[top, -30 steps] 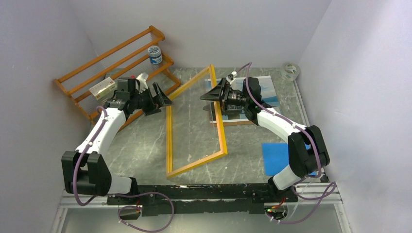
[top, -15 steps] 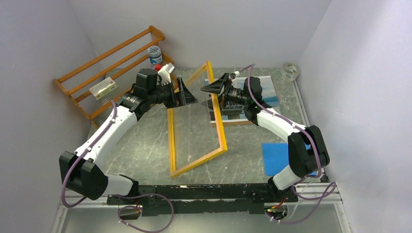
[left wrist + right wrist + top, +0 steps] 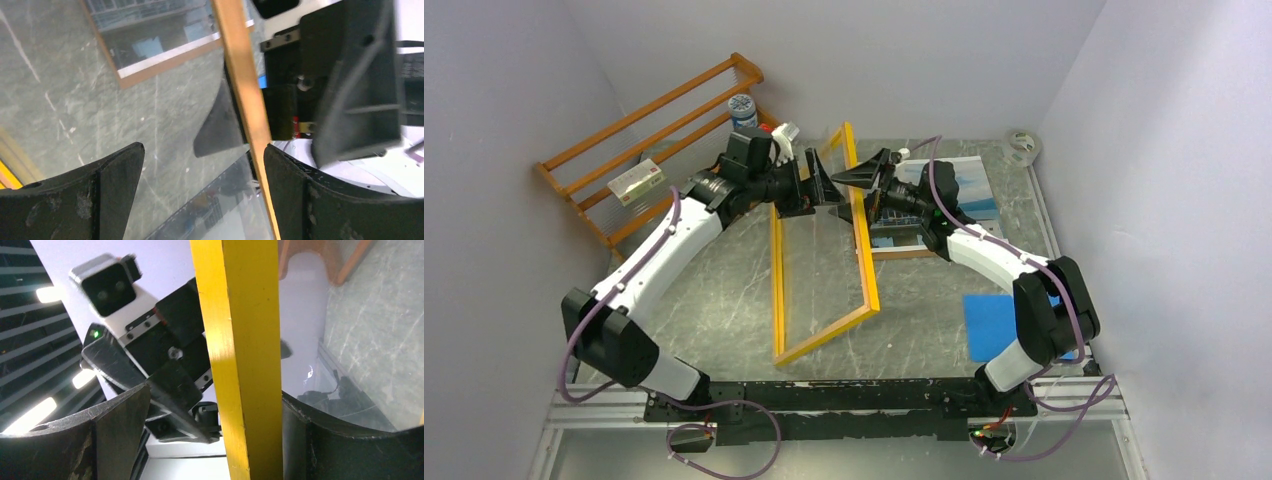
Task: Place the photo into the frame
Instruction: Pick up the photo frame item from the photo frame.
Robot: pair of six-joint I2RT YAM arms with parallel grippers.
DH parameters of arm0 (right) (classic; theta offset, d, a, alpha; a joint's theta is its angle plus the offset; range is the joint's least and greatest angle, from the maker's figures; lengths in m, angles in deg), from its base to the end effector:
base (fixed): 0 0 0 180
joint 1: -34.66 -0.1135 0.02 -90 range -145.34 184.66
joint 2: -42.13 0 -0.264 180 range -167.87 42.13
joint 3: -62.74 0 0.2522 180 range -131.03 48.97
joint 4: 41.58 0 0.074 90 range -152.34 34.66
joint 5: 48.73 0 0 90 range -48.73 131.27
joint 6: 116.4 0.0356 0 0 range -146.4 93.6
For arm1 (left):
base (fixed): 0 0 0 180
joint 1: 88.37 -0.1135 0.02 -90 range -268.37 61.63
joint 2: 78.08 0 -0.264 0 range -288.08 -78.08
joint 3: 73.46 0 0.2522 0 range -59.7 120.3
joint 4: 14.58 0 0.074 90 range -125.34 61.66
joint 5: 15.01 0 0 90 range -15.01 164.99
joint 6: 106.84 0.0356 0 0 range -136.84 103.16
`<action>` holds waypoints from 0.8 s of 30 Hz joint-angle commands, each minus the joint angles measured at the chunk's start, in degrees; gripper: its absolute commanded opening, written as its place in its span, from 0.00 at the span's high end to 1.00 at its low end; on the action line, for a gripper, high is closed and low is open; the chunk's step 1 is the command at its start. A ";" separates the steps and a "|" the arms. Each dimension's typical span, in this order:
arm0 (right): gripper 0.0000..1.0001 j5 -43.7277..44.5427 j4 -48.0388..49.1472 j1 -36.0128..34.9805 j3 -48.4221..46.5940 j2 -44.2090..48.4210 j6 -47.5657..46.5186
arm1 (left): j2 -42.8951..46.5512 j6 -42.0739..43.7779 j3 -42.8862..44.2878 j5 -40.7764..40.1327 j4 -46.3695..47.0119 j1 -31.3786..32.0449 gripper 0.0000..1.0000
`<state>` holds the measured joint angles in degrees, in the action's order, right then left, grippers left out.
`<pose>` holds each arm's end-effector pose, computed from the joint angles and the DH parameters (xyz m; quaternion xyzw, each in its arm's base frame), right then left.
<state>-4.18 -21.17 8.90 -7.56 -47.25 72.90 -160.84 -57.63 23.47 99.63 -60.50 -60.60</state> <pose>0.3082 0.1769 0.2973 0.1645 0.6818 0.7099 0.0648 0.2777 -0.1630 0.3812 0.0064 0.8597 -0.4218 0.2879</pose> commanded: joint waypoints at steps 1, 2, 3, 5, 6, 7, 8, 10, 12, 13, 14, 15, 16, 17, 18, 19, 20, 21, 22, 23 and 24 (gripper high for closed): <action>0.13 0.25 6.81 -1.15 -1.31 0.00 4.18 | -2.85 -0.59 3.92 -3.33 -5.93 0.84 0.06; 0.13 0.34 6.57 -1.34 -1.30 0.07 4.11 | -3.32 -0.37 4.62 -4.10 -6.79 1.00 0.06; 0.13 0.44 6.14 -1.38 -1.42 0.16 3.83 | -3.75 0.07 5.42 -5.18 -7.95 1.16 0.06; 0.13 0.40 5.15 -1.49 -1.56 0.21 3.01 | -4.55 1.58 7.34 -8.08 -10.89 1.51 0.06; 0.13 0.49 4.79 -1.49 -1.49 0.33 2.67 | -4.82 2.50 8.17 -9.41 -12.33 1.57 0.08; 0.13 0.58 4.14 -1.53 -1.48 0.47 2.26 | -4.88 3.39 8.84 -10.47 -13.58 1.52 0.10; 0.14 0.62 3.17 -1.50 -1.54 0.59 1.62 | -4.89 4.12 9.45 -11.62 -14.75 1.53 0.11; 0.14 0.69 0.46 -1.49 -2.10 0.88 -0.26 | -4.21 5.36 10.31 -14.02 -16.36 1.52 0.16; 0.14 0.94 -2.59 -1.50 -2.77 1.26 -2.74 | -3.24 6.43 10.82 -16.35 -17.46 1.56 0.21; 0.14 0.97 -4.19 -1.51 -3.13 1.43 -3.96 | -2.88 7.00 11.25 -17.27 -18.09 1.57 0.24; 0.15 1.10 -6.06 -1.49 -3.70 1.56 -5.17 | -2.63 7.66 11.67 -18.20 -18.98 1.58 0.28; 0.15 1.34 -7.33 -1.44 -4.12 1.72 -6.09 | -2.56 8.18 12.04 -18.86 -19.80 1.58 0.31; 0.15 1.47 -8.65 -1.46 -4.52 1.80 -6.95 | -2.58 8.55 12.43 -19.49 -20.70 1.58 0.37; 0.15 1.50 -9.64 -1.41 -4.92 1.77 -7.70 | -2.70 9.07 12.76 -20.07 -21.49 1.58 0.43; 0.15 1.51 -10.51 -1.40 -5.23 1.76 -8.39 | -2.87 9.49 13.17 -20.68 -22.43 1.57 0.49; 0.15 1.55 -11.38 -1.40 -5.59 1.76 -9.02 | -3.11 9.89 13.69 -21.27 -23.43 1.54 0.55; 0.15 1.65 -12.20 -1.44 -5.87 1.76 -9.69 | -3.40 10.47 14.41 -21.45 -24.27 1.58 0.60; 0.16 1.74 -13.19 -1.41 -6.13 1.83 -10.46 | -3.71 11.08 15.36 -21.84 -25.32 1.59 0.64; 0.16 1.95 -14.37 -1.40 -6.35 1.97 -11.14 | -4.14 11.72 16.49 -22.29 -26.48 1.59 0.67; 0.16 2.13 -15.11 -1.40 -6.54 2.12 -11.76 | -4.61 12.43 17.61 -22.68 -27.45 1.59 0.68; 0.16 2.27 -15.78 -1.38 -6.61 2.19 -12.32 | -5.09 13.23 18.77 -23.28 -28.52 1.59 0.71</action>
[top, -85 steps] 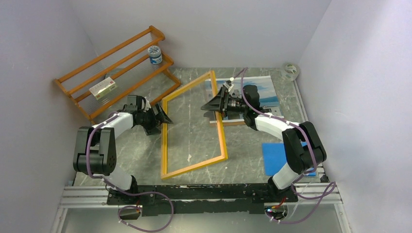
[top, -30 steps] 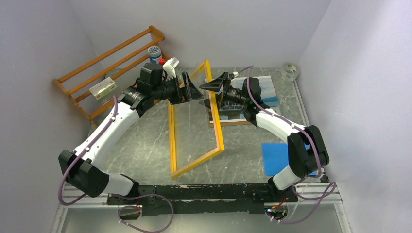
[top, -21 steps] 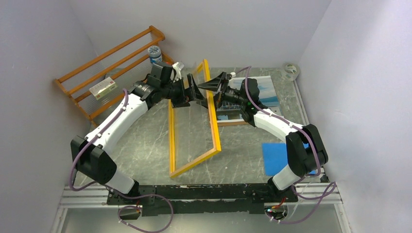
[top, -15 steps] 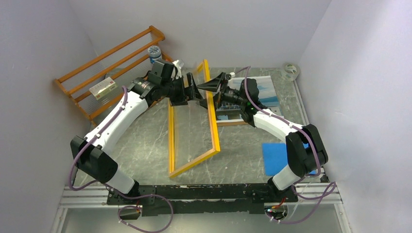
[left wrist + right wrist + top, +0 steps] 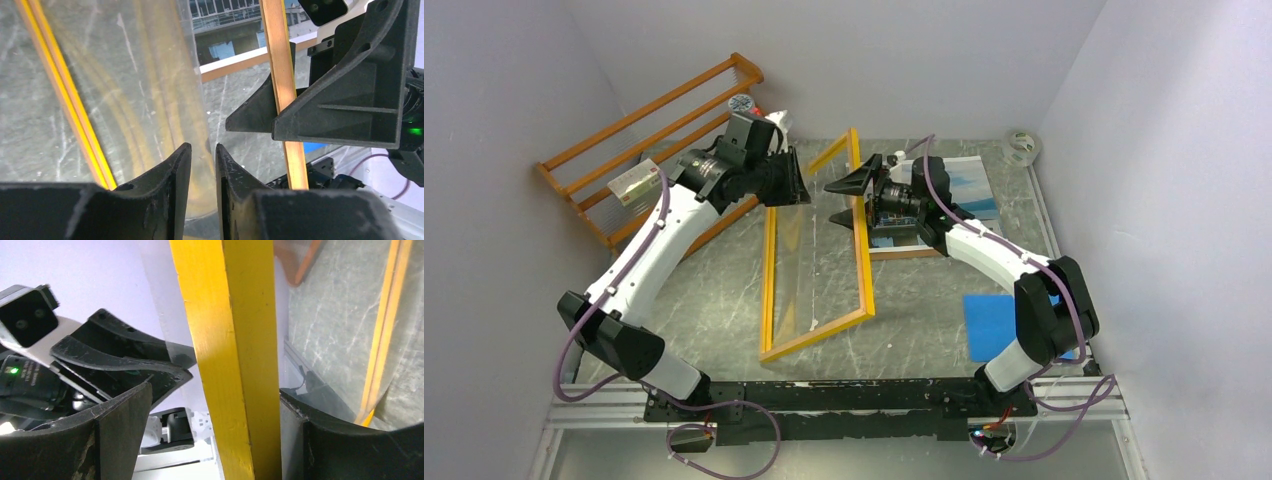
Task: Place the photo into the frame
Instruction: Pick up the photo frame item from the photo frame.
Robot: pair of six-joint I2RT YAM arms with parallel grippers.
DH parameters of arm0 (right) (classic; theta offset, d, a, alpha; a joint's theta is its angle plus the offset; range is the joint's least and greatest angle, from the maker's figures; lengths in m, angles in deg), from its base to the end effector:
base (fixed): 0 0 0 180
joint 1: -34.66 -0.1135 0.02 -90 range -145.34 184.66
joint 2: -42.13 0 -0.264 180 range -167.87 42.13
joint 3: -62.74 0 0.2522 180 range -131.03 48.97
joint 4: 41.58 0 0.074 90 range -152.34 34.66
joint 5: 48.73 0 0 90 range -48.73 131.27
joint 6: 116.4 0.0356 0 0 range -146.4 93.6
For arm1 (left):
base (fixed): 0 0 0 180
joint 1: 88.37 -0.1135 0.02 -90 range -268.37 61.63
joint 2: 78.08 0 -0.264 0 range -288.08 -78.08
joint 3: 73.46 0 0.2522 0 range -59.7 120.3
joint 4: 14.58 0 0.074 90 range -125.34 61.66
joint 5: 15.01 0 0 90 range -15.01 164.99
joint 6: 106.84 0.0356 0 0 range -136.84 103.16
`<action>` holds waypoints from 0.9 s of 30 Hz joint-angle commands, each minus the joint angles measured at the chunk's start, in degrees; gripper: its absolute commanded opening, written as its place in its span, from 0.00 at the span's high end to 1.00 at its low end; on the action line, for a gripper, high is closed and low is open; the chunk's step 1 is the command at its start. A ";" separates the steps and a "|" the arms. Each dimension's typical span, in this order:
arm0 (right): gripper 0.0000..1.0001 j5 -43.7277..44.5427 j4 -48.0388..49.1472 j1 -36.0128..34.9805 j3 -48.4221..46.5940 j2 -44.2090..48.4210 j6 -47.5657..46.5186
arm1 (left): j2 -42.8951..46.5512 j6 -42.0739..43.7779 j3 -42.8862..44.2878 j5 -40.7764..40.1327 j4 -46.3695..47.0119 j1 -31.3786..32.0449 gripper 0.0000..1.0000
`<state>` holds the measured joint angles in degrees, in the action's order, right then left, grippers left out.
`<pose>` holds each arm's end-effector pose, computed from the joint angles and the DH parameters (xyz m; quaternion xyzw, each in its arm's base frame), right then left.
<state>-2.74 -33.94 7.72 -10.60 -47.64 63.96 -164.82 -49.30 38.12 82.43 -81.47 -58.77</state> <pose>0.3091 0.1848 0.2909 0.1625 0.7270 0.6633 0.0710 0.2716 -0.1596 0.4098 0.0036 0.9122 -0.2598 0.3169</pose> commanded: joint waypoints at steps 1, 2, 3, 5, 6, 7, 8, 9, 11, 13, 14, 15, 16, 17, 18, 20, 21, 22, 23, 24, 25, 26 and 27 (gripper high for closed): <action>0.16 0.92 -3.56 -0.10 -3.68 2.69 -3.82 | -1.54 5.64 5.21 -6.60 -8.60 -0.27 0.75; 0.16 1.02 -4.09 -0.07 -3.71 2.78 -4.22 | -1.97 6.49 6.20 -7.27 -9.64 -0.25 0.79; 0.16 1.15 -4.62 0.02 -3.67 2.89 -4.62 | -2.30 7.42 7.28 -7.34 -10.74 -0.29 0.81; 0.17 1.25 -6.10 0.15 -3.84 3.17 -5.86 | -2.97 9.15 9.41 -10.17 -13.21 -0.27 0.86; 0.17 1.37 -6.95 0.33 -3.96 3.31 -6.47 | -3.55 10.29 10.47 -11.05 -14.69 -0.27 0.87; 0.17 1.50 -7.64 0.39 -4.04 3.44 -7.08 | -3.91 10.99 11.53 -11.86 -15.70 -0.25 0.88; 0.17 1.55 -8.43 0.52 -4.06 3.54 -7.72 | -4.22 11.61 12.66 -12.32 -16.45 -0.31 0.90; 0.17 1.51 -9.18 0.59 -4.14 3.62 -8.34 | -4.41 12.12 13.35 -12.74 -17.05 -0.28 0.93; 0.17 1.47 -11.18 1.10 -4.15 3.71 -10.23 | -4.65 12.89 14.50 -14.43 -18.04 -0.32 0.97; 0.16 1.63 -13.74 1.77 -3.82 4.05 -13.10 | -5.02 13.77 15.83 -15.79 -19.07 -0.37 0.98; 0.16 1.60 -14.86 2.18 -3.46 4.16 -14.74 | -5.21 14.10 16.70 -16.71 -19.62 -0.34 0.97; 0.15 1.44 -15.88 2.76 -3.06 4.29 -16.82 | -5.32 14.35 17.56 -17.40 -20.06 -0.35 0.98; 0.14 1.35 -16.86 3.41 -2.44 4.46 -18.95 | -5.29 14.48 18.43 -18.30 -20.44 -0.34 0.97; 0.14 1.19 -17.29 4.11 -1.48 4.68 -21.04 | -5.10 14.64 19.18 -19.16 -20.52 -0.34 0.98; 0.13 0.94 -17.52 5.04 -0.50 4.84 -23.10 | -4.84 14.82 19.91 -20.01 -20.48 -0.36 0.97; 0.13 0.22 -16.74 6.91 2.15 5.29 -26.10 | -4.19 15.22 21.41 -21.57 -20.32 -0.34 0.97; 0.12 -0.19 -15.77 8.22 3.68 5.59 -28.11 | -3.71 15.43 22.11 -22.20 -20.24 -0.38 0.98; 0.12 -0.30 -15.58 9.27 4.97 5.67 -29.35 | -3.37 15.54 22.67 -22.81 -20.11 -0.35 0.97; 0.12 -0.94 -14.45 10.26 6.35 5.51 -30.58 | -3.02 15.70 23.13 -23.20 -19.71 -0.34 0.97; 0.12 -1.69 -12.80 11.12 7.72 5.05 -31.47 | -2.58 15.87 23.09 -23.44 -19.22 -0.36 0.97; 0.12 -2.17 -12.10 11.87 8.71 4.45 -32.02 | -2.09 16.05 22.75 -23.55 -18.64 -0.35 0.97; 0.12 -3.19 -10.83 12.40 9.63 3.57 -32.65 | -1.77 16.30 22.38 -23.67 -18.11 -0.34 0.97; 0.12 -3.86 -9.35 12.61 10.33 2.68 -33.53 | -1.68 16.44 22.32 -24.06 -18.00 -0.34 0.98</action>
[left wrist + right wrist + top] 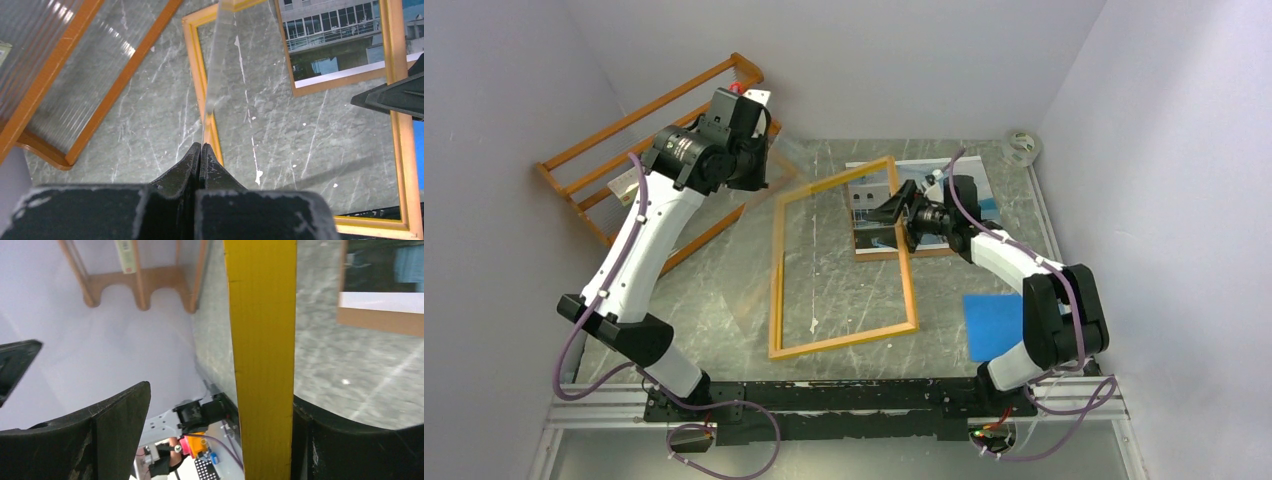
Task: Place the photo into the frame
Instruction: Pick up the photo frame item from the photo frame, then place the photo frame at the center of the board.
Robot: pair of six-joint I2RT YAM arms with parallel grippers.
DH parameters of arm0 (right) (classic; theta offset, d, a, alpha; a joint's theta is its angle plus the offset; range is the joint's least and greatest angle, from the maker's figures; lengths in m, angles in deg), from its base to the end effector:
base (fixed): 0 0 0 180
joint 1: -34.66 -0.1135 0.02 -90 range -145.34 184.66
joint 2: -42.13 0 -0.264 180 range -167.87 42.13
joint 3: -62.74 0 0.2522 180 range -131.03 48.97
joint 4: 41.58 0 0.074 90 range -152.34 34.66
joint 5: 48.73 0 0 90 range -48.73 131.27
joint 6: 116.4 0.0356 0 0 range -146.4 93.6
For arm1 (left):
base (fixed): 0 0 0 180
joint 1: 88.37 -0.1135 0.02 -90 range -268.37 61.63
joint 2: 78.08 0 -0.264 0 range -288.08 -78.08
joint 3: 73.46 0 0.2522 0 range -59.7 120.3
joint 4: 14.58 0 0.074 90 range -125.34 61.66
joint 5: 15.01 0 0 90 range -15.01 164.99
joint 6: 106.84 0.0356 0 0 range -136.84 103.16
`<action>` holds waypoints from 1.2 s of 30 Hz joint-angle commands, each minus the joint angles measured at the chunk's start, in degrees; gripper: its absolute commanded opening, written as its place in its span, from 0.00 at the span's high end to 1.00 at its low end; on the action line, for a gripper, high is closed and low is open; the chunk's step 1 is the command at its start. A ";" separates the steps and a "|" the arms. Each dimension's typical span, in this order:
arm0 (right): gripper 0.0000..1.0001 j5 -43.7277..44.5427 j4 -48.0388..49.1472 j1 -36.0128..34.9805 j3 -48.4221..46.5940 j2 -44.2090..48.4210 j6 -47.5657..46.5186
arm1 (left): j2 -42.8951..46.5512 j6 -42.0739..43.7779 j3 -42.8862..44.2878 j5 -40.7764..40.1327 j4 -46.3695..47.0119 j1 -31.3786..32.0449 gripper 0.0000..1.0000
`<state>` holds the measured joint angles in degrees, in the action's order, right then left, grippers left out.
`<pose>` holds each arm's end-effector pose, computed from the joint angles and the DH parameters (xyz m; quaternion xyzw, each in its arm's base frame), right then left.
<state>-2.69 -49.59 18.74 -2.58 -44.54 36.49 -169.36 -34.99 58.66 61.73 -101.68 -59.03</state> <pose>0.3071 0.1133 0.2364 0.1457 0.8095 0.5468 0.1566 0.2584 -0.1359 0.4639 0.0471 0.9216 -0.0509 0.3818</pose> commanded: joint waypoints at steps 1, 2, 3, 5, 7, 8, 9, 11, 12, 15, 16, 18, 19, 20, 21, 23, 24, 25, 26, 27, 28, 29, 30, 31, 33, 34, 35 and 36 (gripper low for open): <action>0.12 -3.72 5.43 1.74 2.48 -1.29 -7.49 | 2.87 2.26 1.85 -4.00 2.16 -0.08 0.98; 0.12 -3.55 5.05 1.77 2.62 -2.44 -9.03 | 2.80 2.40 2.05 -4.51 1.94 -0.08 0.97; 0.12 -3.02 4.18 1.90 2.68 -3.30 -10.45 | 2.72 2.54 2.25 -4.98 1.83 -0.08 0.97; 0.12 -1.67 2.84 2.51 2.99 -4.92 -12.72 | 2.54 2.63 2.94 -5.13 1.51 -0.08 0.97; 0.11 0.39 0.52 3.06 2.56 -6.58 -15.23 | 2.48 2.81 3.45 -5.39 1.28 -0.08 0.98; 0.11 1.47 -1.06 3.21 1.94 -7.55 -16.66 | 2.51 2.93 3.57 -5.57 1.23 -0.13 0.97; 0.10 2.83 -2.79 3.47 1.37 -8.29 -17.93 | 2.59 3.09 3.69 -5.76 1.34 -0.10 0.97; 0.09 6.11 -6.72 3.52 -0.13 -9.47 -20.88 | 2.60 3.53 3.91 -5.83 1.40 -0.08 0.97; 0.09 7.71 -8.98 3.57 -1.00 -10.20 -22.11 | 2.57 3.78 4.11 -6.11 1.28 -0.13 0.97; 0.07 12.14 -15.12 3.66 -3.40 -11.77 -25.21 | 2.26 4.32 4.47 -6.82 1.29 -0.08 0.98; 0.07 13.57 -17.23 3.63 -3.99 -12.03 -25.99 | 2.18 4.37 4.46 -6.58 1.47 -0.08 0.97; 0.06 17.14 -20.98 3.71 -5.31 -12.01 -27.24 | 2.13 4.34 4.21 -5.88 1.80 -0.15 0.98; 0.06 19.11 -22.95 3.81 -6.04 -11.88 -27.80 | 2.09 4.30 4.14 -5.52 1.92 -0.16 0.98; 0.06 21.62 -25.09 3.85 -6.77 -11.59 -28.22 | 1.94 4.21 4.15 -5.19 2.01 -0.15 0.98; 0.05 24.14 -26.94 3.92 -7.41 -11.20 -28.38 | 1.86 4.12 4.07 -4.83 2.18 -0.08 0.97; 0.05 29.74 -31.27 4.19 -8.85 -9.78 -28.54 | 1.65 4.03 3.86 -4.23 2.60 -0.08 0.97; 0.05 32.66 -32.91 4.20 -9.14 -8.72 -28.38 | 1.62 4.01 3.70 -3.99 2.78 -0.10 0.97; 0.04 35.37 -33.65 4.23 -9.06 -7.25 -28.36 | 1.57 4.00 3.38 -3.71 3.03 -0.08 0.97; 0.04 36.54 -33.77 4.19 -8.65 -5.71 -28.31 | 1.55 4.00 3.04 -3.42 3.34 -0.08 0.97; 0.04 36.61 -33.22 4.19 -8.06 -4.03 -27.95 | 1.55 3.96 2.55 -3.24 3.95 -0.08 0.98; 0.04 36.18 -32.64 4.20 -7.54 -2.28 -27.29 | 1.57 4.07 2.06 -2.95 4.44 -0.08 0.98; 0.04 35.65 -32.31 4.23 -7.37 -1.00 -26.50 | 1.56 4.26 1.60 -2.84 5.00 -0.08 0.97; 0.04 34.54 -32.00 4.20 -7.34 0.13 -25.31 | 1.53 4.52 1.02 -2.96 5.77 -0.03 0.97; 0.04 32.56 -31.21 4.13 -7.19 1.14 -24.07 | 1.51 4.98 0.42 -3.37 6.61 -0.01 0.97; 0.05 27.72 -27.85 4.15 -6.57 2.88 -20.41 | 1.27 6.99 -1.21 -4.88 8.62 0.16 0.98; 0.05 25.00 -25.56 4.07 -6.02 3.51 -17.80 | 0.97 8.59 -2.02 -6.32 9.37 0.23 0.97; 0.06 22.50 -22.16 3.95 -5.41 4.10 -14.84 | 0.74 9.86 -2.27 -7.64 10.06 0.31 0.98; 0.06 20.03 -19.27 3.74 -4.94 4.47 -12.27 | 0.49 10.84 -2.53 -9.02 10.77 0.59 0.98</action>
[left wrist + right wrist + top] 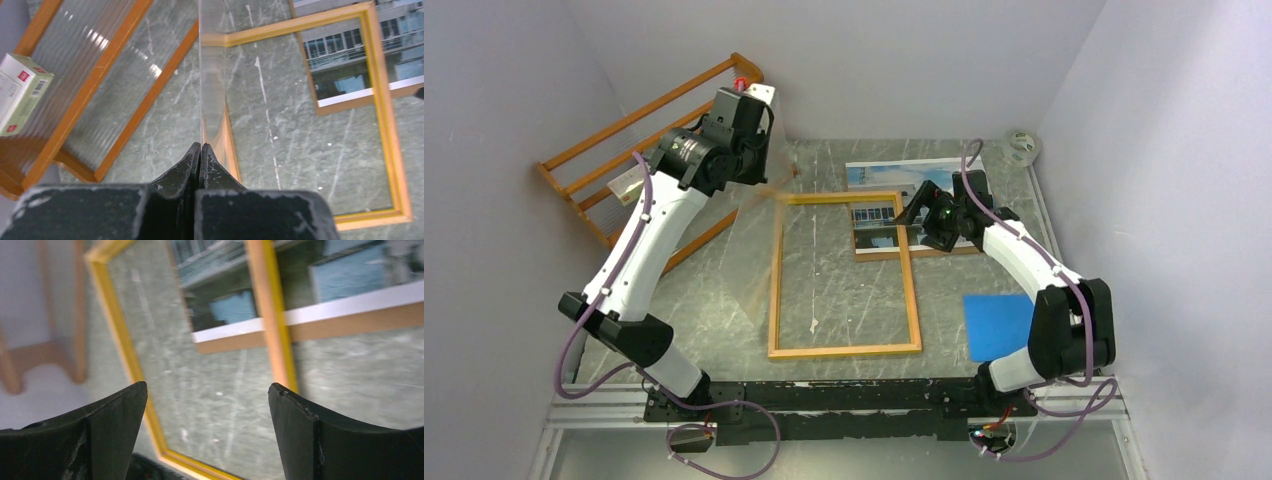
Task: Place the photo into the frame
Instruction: Place the photo frame at the center of the board.
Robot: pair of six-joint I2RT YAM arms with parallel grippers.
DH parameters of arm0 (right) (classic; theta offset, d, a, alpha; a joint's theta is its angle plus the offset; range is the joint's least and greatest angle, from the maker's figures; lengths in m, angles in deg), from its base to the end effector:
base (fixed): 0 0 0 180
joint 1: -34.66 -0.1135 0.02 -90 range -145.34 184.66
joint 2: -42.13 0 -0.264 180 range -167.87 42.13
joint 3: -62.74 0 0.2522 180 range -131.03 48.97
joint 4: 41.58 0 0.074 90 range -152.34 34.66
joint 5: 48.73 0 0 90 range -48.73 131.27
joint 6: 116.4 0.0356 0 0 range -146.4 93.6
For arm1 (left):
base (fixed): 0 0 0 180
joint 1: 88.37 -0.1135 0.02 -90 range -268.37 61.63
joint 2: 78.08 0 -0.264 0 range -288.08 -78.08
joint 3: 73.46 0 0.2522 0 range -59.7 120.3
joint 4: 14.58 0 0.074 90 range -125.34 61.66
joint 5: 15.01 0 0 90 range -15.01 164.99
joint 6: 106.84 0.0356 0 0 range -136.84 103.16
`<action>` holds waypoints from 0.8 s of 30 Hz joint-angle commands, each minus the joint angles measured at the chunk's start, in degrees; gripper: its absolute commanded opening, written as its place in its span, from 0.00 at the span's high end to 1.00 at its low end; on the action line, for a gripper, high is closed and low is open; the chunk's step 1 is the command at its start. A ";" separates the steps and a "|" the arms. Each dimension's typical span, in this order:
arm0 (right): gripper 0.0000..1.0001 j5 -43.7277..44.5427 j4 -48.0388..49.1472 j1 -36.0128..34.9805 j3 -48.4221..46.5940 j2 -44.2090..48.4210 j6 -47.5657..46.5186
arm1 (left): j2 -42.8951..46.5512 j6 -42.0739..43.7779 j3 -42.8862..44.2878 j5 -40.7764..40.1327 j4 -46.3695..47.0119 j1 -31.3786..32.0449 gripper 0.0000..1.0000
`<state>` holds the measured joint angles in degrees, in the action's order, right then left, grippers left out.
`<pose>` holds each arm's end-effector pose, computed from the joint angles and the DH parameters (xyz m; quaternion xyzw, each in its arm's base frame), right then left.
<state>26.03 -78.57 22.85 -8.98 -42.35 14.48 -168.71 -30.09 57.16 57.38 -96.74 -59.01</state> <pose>0.3021 0.0727 0.2379 0.1894 0.9123 0.2629 0.2504 0.2634 -0.1358 0.4671 0.0651 0.9032 -0.0152 0.4241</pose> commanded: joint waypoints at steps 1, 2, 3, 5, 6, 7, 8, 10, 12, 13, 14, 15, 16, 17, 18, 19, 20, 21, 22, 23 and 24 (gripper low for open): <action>0.06 -10.11 11.77 -0.87 1.67 2.45 12.50 | -0.30 6.87 -1.35 -5.48 6.80 0.91 0.98; 0.06 -10.96 13.39 -1.51 1.47 2.47 14.87 | -0.26 7.73 -1.93 -5.87 7.97 1.45 0.97; 0.06 -11.64 14.79 -2.36 1.07 2.44 16.92 | -0.13 8.18 -2.69 -6.27 9.26 2.05 0.98; 0.06 -11.76 17.04 -4.10 -0.16 2.40 21.16 | 0.09 9.22 -4.80 -6.76 12.12 3.81 0.97; 0.06 -11.92 18.71 -4.94 -0.42 2.38 23.52 | 0.10 9.93 -6.01 -8.05 13.65 5.17 0.98; 0.06 -11.87 20.36 -5.69 -0.63 2.40 25.71 | 0.04 11.14 -7.28 -9.91 15.49 6.77 0.97; 0.06 -11.64 21.81 -6.34 -0.70 2.44 27.78 | -0.21 12.26 -8.44 -11.61 17.28 8.06 0.98; 0.05 -11.30 26.34 -7.62 -0.43 2.29 31.31 | -1.00 15.23 -10.83 -15.09 20.51 10.71 0.98; 0.04 -10.97 29.53 -8.48 -0.41 1.75 33.59 | -1.74 15.02 -12.98 -16.02 21.65 12.41 0.97; 0.04 -10.71 30.47 -8.75 -0.48 1.37 34.50 | -1.89 14.26 -14.10 -15.54 22.14 13.04 0.98; 0.03 -10.33 31.57 -8.97 -0.38 1.08 35.05 | -1.98 13.69 -15.26 -14.93 22.67 13.71 0.97; 0.02 -9.75 32.82 -9.08 -0.01 0.94 36.49 | -2.00 11.39 -16.36 -14.30 23.29 14.39 0.98; 0.02 -8.95 33.97 -9.20 0.29 0.83 37.41 | -1.93 10.20 -17.38 -13.69 23.88 14.86 0.97; 0.02 -8.14 34.66 -9.32 0.41 0.77 38.06 | -1.84 9.04 -18.37 -13.05 24.53 15.23 0.97; 0.01 -7.28 34.47 -9.30 -0.03 0.74 38.28 | -1.75 8.09 -19.40 -11.82 25.03 15.55 0.97; 0.01 -6.62 33.62 -9.32 -0.95 0.62 38.04 | -1.74 7.66 -20.07 -11.15 25.45 15.89 0.97; 0.01 -5.91 32.05 -9.36 -2.30 0.31 37.66 | -1.62 7.48 -20.73 -10.54 25.94 16.16 0.97; 0.01 -5.36 30.34 -9.37 -3.72 -0.02 37.27 | -1.58 7.57 -21.30 -9.99 26.32 16.31 0.97; 0.01 -4.96 28.74 -9.36 -5.31 -0.46 36.85 | -1.36 8.07 -21.99 -9.42 26.95 16.60 0.98; 0.02 -4.64 26.53 -9.41 -7.05 -1.10 36.73 | -1.20 8.53 -22.67 -9.12 27.57 16.87 0.97; 0.02 -4.65 24.08 -9.38 -9.51 -2.22 36.80 | -1.03 8.85 -23.17 -8.82 28.00 17.02 0.97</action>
<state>18.77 -51.05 13.71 -10.77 -42.75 50.30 -170.83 -20.50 35.17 46.92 -73.40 -42.75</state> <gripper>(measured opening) 0.987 0.033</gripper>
